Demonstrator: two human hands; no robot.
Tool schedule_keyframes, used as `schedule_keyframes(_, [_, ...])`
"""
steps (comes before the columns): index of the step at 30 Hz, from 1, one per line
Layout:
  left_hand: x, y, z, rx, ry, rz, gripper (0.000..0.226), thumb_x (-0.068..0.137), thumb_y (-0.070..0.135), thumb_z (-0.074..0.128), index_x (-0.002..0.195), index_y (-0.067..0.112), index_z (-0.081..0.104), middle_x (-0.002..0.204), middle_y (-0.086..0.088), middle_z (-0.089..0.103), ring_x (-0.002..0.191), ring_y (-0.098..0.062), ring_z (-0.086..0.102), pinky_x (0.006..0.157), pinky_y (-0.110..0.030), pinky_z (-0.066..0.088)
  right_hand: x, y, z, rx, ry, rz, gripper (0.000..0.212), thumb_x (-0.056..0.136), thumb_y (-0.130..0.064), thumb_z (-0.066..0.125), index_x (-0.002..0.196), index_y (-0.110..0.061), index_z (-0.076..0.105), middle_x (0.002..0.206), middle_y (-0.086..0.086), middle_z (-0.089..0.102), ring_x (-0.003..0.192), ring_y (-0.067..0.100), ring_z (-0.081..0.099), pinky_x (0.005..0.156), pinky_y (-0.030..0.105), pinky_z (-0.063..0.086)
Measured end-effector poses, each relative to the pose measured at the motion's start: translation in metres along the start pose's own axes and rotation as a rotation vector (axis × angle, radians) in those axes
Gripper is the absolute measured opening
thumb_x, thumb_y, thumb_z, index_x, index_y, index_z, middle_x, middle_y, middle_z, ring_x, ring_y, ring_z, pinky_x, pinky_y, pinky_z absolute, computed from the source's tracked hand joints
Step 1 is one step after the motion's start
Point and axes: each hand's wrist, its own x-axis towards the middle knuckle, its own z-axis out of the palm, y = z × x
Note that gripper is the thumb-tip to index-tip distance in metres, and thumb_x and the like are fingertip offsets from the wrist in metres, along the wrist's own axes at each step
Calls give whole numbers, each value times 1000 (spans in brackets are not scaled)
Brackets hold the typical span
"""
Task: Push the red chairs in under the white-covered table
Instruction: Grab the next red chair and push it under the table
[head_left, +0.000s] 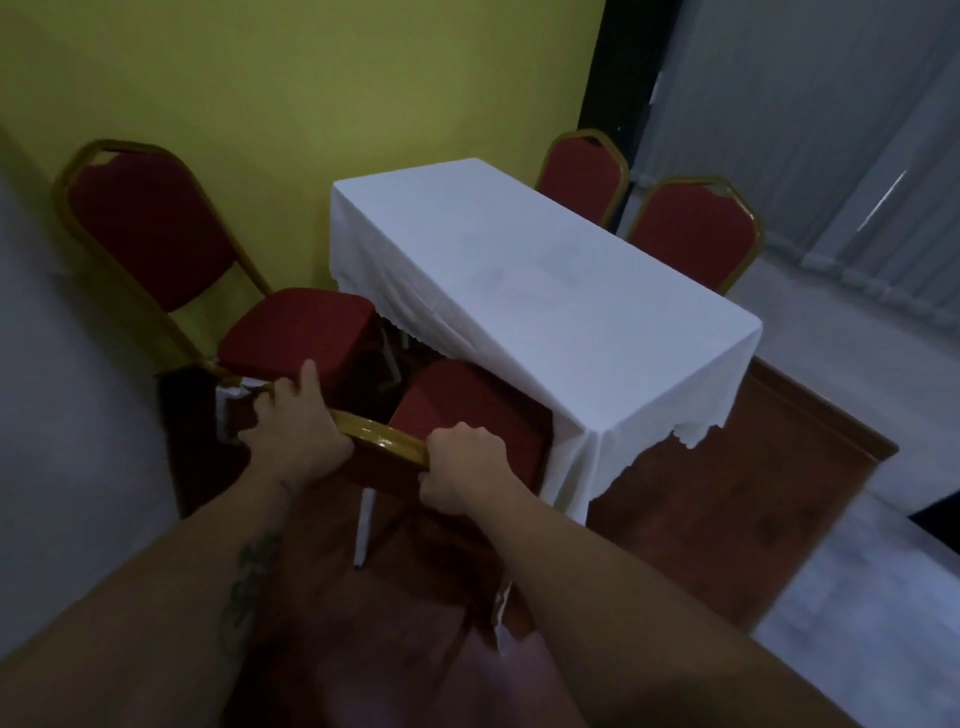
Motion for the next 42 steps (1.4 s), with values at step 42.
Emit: schedule_keyframes(42, [161, 4, -19, -1031, -56, -359, 63, 72, 12, 63, 130, -10, 49, 101, -18, 60, 76, -32, 63, 59, -35, 51, 146, -27, 28, 352, -204, 46, 42, 84, -39, 63, 121, -20, 59, 114, 10, 62, 103, 35, 62, 87, 44, 52])
